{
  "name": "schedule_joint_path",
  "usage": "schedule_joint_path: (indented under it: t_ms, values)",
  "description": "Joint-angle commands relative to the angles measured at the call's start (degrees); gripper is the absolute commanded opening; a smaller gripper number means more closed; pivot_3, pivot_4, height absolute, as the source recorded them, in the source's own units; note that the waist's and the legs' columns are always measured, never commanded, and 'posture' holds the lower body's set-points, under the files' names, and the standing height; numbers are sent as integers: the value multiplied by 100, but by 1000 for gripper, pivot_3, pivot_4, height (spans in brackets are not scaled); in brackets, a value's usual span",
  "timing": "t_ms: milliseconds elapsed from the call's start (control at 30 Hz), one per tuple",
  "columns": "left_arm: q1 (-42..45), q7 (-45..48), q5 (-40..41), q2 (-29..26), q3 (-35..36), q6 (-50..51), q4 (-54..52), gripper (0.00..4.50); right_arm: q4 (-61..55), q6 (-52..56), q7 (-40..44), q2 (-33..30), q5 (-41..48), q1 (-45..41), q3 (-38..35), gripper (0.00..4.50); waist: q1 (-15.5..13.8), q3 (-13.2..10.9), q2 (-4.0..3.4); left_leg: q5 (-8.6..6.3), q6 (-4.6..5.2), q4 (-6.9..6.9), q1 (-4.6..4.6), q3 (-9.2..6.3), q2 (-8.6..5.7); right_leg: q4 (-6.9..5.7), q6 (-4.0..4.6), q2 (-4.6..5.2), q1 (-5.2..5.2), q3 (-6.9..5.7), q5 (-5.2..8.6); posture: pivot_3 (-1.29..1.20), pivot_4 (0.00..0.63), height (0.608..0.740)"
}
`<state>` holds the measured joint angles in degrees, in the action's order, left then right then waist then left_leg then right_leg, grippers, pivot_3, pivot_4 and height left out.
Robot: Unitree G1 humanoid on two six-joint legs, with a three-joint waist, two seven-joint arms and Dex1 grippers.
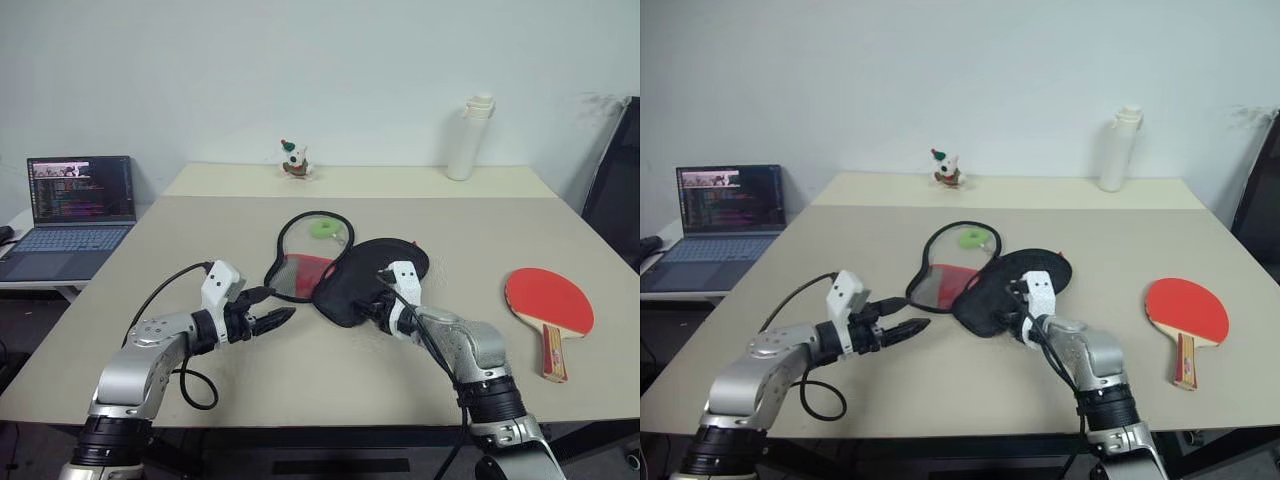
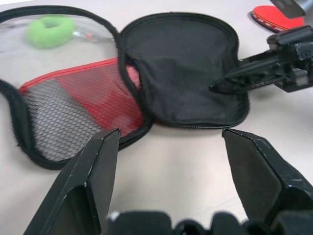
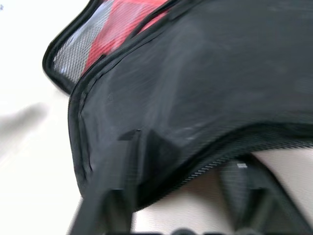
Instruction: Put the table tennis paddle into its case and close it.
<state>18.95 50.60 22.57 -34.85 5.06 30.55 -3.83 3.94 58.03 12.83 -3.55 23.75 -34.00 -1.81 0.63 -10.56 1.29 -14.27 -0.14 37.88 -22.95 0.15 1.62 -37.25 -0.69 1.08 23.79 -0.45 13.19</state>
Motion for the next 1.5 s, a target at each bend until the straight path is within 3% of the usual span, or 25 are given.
schedule_joint_path:
  t_ms: [33,100,267,400,567,767,1133,1500]
  values:
    - [17,-14,34,4,-59,-88,-293,3608,-452,454,77,10,326,82,-194,779,1,0,0,0,0,-1,0,0,0,0,0,0,0,1,0,0,150,740]
    - [6,-11,35,4,-104,-88,-328,3608,-658,722,105,8,478,177,-225,26,9,0,-1,0,0,-1,0,2,0,1,0,0,0,2,0,0,150,740]
    - [-4,-11,36,17,-166,-101,-353,3608,-1285,1408,287,-173,802,520,-125,26,20,0,-1,0,0,-3,-1,-1,0,2,-7,0,2,0,5,0,150,740]
    - [-24,-22,42,32,-213,-104,-399,3608,-1697,1841,629,-723,1013,758,-39,26,20,0,0,0,0,-2,-3,4,-5,5,-26,4,1,3,15,0,150,740]
    - [-84,7,-2,50,-309,-164,-406,3608,-1494,1845,1580,-2345,1040,653,149,26,3,-2,-3,0,0,0,-2,3,-8,8,-28,4,-2,2,16,0,150,740]
    - [-53,22,-10,53,-372,-207,-363,3608,-380,1137,2516,-3358,673,-80,639,26,25,-3,-3,0,1,-2,1,10,-5,11,-28,-3,-3,4,16,0,150,740]
    - [-91,-2,-18,7,-385,-215,-440,3608,1797,-350,4227,-3749,-449,-1545,1872,26,40,-5,-1,-1,1,-1,-4,18,-5,14,-29,-3,0,4,16,0,150,740]
    - [-163,-48,-60,10,-380,-278,-463,3608,3809,-1638,4936,-3468,-1551,-2519,2157,26,39,-6,-3,-1,1,-2,-5,17,-4,12,-6,-2,4,5,3,0,150,740]
